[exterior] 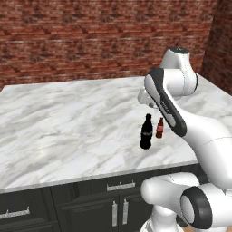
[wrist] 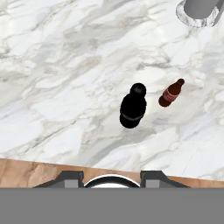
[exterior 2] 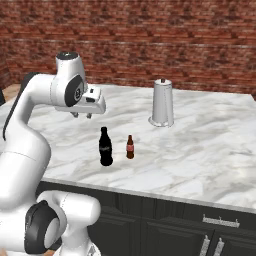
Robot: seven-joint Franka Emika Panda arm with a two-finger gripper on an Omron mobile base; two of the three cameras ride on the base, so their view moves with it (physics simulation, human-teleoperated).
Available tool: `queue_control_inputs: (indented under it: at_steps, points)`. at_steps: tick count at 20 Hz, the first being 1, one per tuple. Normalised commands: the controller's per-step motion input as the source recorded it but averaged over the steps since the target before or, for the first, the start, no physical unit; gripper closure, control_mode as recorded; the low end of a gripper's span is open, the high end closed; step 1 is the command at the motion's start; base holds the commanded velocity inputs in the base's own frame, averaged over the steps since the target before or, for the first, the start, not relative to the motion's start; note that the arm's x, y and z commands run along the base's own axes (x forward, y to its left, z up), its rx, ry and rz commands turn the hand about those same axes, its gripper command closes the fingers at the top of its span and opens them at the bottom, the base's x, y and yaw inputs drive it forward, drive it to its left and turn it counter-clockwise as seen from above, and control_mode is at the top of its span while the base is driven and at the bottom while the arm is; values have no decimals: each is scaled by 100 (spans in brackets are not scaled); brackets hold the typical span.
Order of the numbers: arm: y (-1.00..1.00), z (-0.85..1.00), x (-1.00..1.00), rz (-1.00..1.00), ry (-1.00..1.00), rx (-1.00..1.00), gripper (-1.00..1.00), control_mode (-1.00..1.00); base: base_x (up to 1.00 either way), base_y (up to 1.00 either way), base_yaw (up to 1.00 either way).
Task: Place the large bottle from the dining counter next to the other large bottle outside the sink, and place the small bottle from the dining counter next to the other small bottle inside the sink.
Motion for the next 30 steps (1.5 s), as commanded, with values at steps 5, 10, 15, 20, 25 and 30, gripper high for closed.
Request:
queue_control_inputs:
  at_steps: [5, 10, 15, 20, 25, 30]
  points:
    - [5, 0, -18, 0, -1, -1, -100, -100, 0, 0, 0]
    - [2, 0, -29, 0, -4, -2, -100, -100, 0, 0, 0]
    - [0, -1, -4, 0, -5, 0, -100, -100, 0, 0, 0]
    - [0, -13, 0, 0, 1, -1, -100, -100, 0, 0, 0]
    - [0, -8, 8, 0, 4, 0, -100, -100, 0, 0, 0]
    - [-9, 0, 18, 0, 6, 0, -100, -100, 0, 0, 0]
